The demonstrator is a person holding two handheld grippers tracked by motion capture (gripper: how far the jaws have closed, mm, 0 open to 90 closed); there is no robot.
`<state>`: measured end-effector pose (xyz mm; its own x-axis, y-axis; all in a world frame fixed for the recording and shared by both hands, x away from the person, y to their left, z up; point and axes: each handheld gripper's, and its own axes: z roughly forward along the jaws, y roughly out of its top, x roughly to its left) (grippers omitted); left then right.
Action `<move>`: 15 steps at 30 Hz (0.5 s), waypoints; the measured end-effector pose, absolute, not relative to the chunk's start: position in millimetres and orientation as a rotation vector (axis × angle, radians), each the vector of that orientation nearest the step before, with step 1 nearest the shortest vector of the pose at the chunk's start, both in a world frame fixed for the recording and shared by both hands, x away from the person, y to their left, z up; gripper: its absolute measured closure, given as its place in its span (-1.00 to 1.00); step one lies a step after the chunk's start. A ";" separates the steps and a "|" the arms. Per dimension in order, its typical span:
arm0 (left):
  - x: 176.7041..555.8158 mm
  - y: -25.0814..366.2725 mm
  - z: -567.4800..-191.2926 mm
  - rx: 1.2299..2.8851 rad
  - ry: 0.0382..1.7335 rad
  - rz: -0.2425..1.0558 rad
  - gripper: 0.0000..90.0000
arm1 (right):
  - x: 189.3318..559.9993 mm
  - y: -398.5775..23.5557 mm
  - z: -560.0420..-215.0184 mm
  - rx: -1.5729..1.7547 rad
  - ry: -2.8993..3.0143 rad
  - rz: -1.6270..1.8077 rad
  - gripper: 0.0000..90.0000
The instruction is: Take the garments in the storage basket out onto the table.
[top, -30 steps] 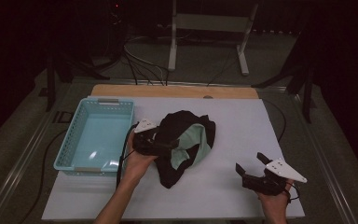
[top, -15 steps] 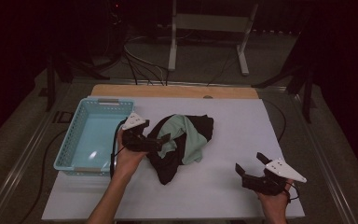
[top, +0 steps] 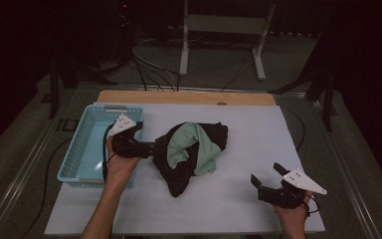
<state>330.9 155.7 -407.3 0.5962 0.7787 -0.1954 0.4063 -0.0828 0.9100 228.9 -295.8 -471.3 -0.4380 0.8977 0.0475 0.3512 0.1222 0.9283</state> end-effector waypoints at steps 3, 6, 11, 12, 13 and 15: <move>329.4 160.3 -406.2 1.698 0.991 0.437 -1.00 | 228.7 -295.8 -471.2 1.204 1.862 1.304 -0.84; 327.9 168.0 -405.0 1.689 1.001 0.448 -1.00 | 228.6 -296.2 -471.0 1.204 1.860 1.306 -0.84; 324.0 183.4 -405.1 1.679 1.016 0.466 -1.00 | 228.5 -296.2 -471.0 1.203 1.859 1.307 -0.84; 324.0 183.4 -405.1 1.679 1.016 0.466 -1.00 | 228.5 -296.2 -471.0 1.203 1.859 1.307 -0.84; 321.9 188.6 -405.5 1.677 1.023 0.478 -1.00 | 228.5 -296.2 -471.0 1.203 1.859 1.307 -0.84; 319.6 194.4 -405.9 1.667 1.028 0.487 -1.00 | 228.6 -296.2 -471.0 1.203 1.860 1.307 -0.84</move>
